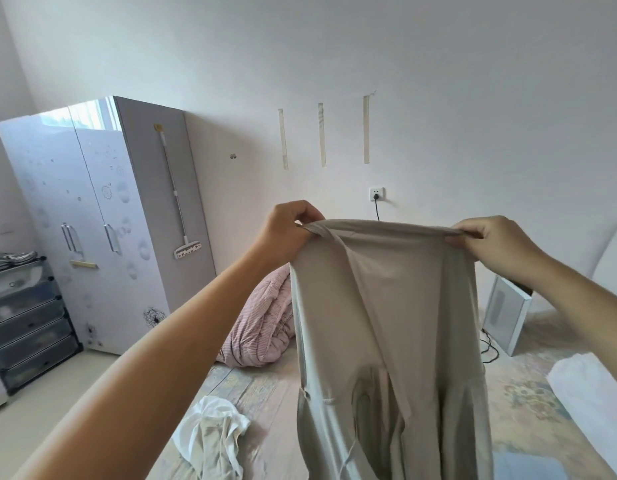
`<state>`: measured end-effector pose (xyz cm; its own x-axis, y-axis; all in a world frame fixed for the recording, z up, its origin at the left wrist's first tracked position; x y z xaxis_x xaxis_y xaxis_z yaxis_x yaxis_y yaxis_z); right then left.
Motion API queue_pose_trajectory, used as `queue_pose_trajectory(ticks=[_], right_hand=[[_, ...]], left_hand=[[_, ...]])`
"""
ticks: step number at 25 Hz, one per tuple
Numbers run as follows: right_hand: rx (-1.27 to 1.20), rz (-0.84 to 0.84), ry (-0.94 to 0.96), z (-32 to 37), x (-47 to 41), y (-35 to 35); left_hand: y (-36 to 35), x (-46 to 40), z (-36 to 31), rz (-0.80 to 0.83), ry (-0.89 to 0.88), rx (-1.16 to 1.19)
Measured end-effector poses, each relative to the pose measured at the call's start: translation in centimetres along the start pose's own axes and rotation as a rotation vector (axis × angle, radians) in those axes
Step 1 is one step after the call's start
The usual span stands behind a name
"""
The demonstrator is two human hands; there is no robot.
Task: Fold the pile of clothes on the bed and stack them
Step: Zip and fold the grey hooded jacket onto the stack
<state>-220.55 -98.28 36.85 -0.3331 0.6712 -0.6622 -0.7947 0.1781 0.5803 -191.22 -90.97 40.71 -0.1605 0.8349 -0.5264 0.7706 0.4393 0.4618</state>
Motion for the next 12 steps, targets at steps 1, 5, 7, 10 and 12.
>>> queue_pose_trajectory(ticks=[1, 5, 7, 10, 12], right_hand=[[-0.081, -0.005, -0.016, -0.1, 0.0, 0.3], [-0.547, 0.096, -0.149, -0.2, 0.5, -1.0], [-0.505, 0.143, -0.137, -0.5, 0.8, -1.6], [-0.231, 0.255, -0.110, -0.4, 0.9, -1.7], [-0.043, 0.384, -0.098, -0.3, 0.9, -1.6]], left_hand=[[0.0, 0.1, 0.2, 0.010, 0.008, -0.002], [-0.1, 0.6, 0.3, 0.020, 0.011, -0.006], [0.0, 0.6, 0.3, 0.017, 0.022, -0.008], [0.0, 0.6, 0.3, 0.024, 0.038, -0.011], [-0.4, 0.8, 0.2, 0.041, 0.035, -0.027]])
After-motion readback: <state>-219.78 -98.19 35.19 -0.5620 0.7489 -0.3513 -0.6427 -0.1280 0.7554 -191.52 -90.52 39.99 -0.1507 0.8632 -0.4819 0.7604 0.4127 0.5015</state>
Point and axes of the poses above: each hand's wrist, its own x-axis away from the middle knuckle, its own y-axis out of the back of the hand, z = x × y, the point moved 6 cm from there along -x, towards the middle knuckle, and after that the axes turned 11 degrees about y, right-handed, at the moved point
